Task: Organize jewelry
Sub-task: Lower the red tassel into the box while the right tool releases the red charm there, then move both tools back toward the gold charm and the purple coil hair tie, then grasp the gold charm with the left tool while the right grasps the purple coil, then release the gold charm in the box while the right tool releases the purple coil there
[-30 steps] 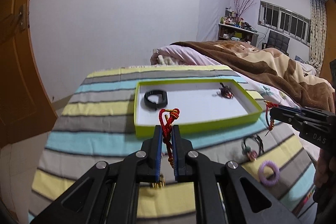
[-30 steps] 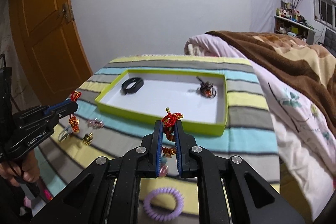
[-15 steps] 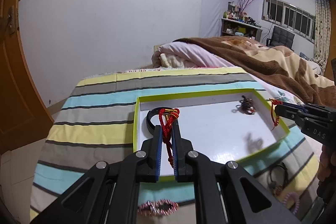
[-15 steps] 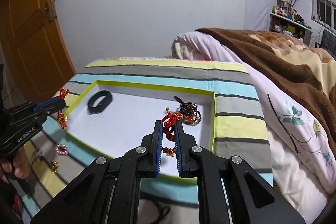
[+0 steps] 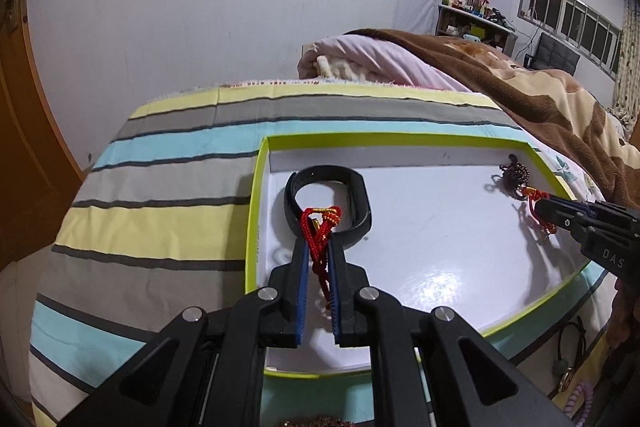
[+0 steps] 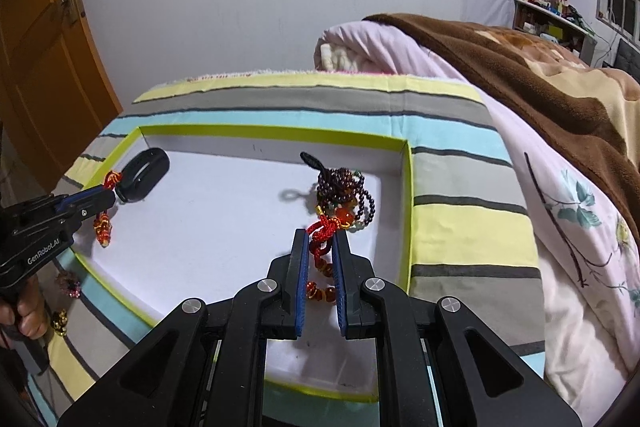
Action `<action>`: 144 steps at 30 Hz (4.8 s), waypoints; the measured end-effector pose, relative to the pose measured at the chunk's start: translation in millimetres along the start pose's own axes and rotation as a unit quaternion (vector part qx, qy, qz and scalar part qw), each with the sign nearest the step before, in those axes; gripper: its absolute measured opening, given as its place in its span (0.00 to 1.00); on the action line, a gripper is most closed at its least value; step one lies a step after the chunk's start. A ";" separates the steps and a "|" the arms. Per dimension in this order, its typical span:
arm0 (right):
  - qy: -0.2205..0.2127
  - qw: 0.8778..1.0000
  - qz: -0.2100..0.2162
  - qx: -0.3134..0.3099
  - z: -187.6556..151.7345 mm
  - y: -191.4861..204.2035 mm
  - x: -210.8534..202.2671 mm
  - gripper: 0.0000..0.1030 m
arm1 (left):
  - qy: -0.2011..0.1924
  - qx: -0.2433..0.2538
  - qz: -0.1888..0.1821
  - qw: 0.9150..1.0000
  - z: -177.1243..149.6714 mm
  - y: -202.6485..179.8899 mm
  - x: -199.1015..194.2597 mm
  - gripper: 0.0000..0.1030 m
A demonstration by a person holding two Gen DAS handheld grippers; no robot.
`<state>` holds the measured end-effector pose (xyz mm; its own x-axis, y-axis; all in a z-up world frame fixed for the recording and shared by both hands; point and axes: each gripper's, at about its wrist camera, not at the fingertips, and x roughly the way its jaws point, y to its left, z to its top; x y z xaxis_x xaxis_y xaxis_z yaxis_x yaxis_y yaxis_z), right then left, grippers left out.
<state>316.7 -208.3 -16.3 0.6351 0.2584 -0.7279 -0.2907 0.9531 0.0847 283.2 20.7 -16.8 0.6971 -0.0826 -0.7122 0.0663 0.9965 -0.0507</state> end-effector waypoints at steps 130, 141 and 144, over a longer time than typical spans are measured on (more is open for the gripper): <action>-0.037 0.999 0.019 0.001 -127.8 46.3 -134.8 0.09 | -0.028 -0.015 -0.005 0.999 -103.3 -20.5 -121.8 0.17; -0.065 0.998 0.020 -0.001 -110.5 45.8 -151.2 0.09 | -0.057 -0.008 -0.012 0.998 -91.4 -26.9 -141.2 0.17; -0.071 0.997 0.019 -0.001 -100.4 43.4 -148.6 0.09 | -0.062 -0.001 -0.012 0.998 -84.6 -30.1 -140.9 0.17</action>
<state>137.9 -221.2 27.3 0.7180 0.3142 -0.6210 -0.3181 0.9418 0.1087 122.6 3.3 25.8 0.7779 -0.1079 -0.6191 0.0834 0.9942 -0.0685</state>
